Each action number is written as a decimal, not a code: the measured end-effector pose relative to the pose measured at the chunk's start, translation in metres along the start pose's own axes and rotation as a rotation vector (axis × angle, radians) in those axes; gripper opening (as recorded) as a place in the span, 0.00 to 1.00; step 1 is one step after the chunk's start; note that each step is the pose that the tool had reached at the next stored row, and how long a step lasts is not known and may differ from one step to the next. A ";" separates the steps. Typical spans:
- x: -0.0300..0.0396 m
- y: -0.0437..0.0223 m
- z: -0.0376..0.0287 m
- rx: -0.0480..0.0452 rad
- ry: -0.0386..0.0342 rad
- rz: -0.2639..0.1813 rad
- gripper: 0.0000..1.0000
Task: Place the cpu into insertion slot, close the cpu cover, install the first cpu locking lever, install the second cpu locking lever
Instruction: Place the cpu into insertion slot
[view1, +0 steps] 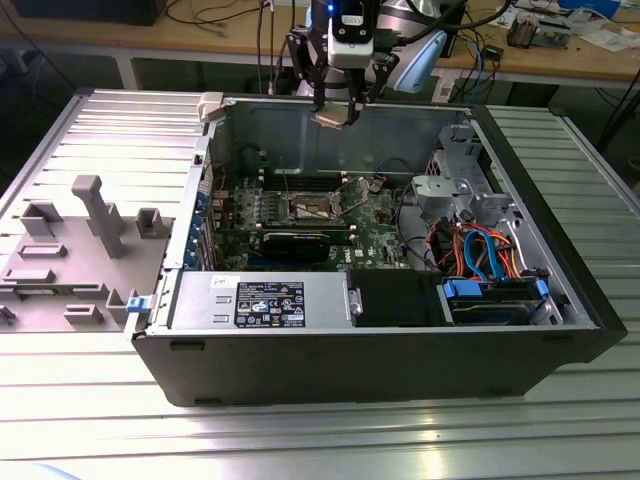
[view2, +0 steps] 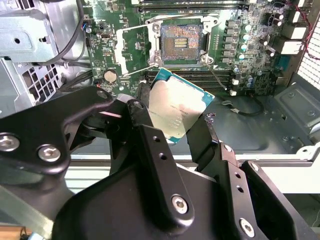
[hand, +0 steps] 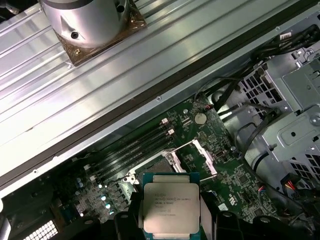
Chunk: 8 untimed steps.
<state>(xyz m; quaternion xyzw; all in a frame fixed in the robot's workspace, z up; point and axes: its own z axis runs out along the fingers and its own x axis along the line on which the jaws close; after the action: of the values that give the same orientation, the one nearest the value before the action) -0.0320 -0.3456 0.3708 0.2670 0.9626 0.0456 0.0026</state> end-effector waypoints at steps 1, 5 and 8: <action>0.0000 0.0000 0.0000 0.0001 -0.0001 0.000 0.54; 0.0000 0.0000 0.0001 -0.0004 -0.0021 0.024 0.54; 0.0000 0.0000 0.0003 -0.0011 -0.0048 0.054 0.54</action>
<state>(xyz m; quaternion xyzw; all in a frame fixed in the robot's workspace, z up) -0.0320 -0.3456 0.3705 0.2930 0.9550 0.0455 0.0039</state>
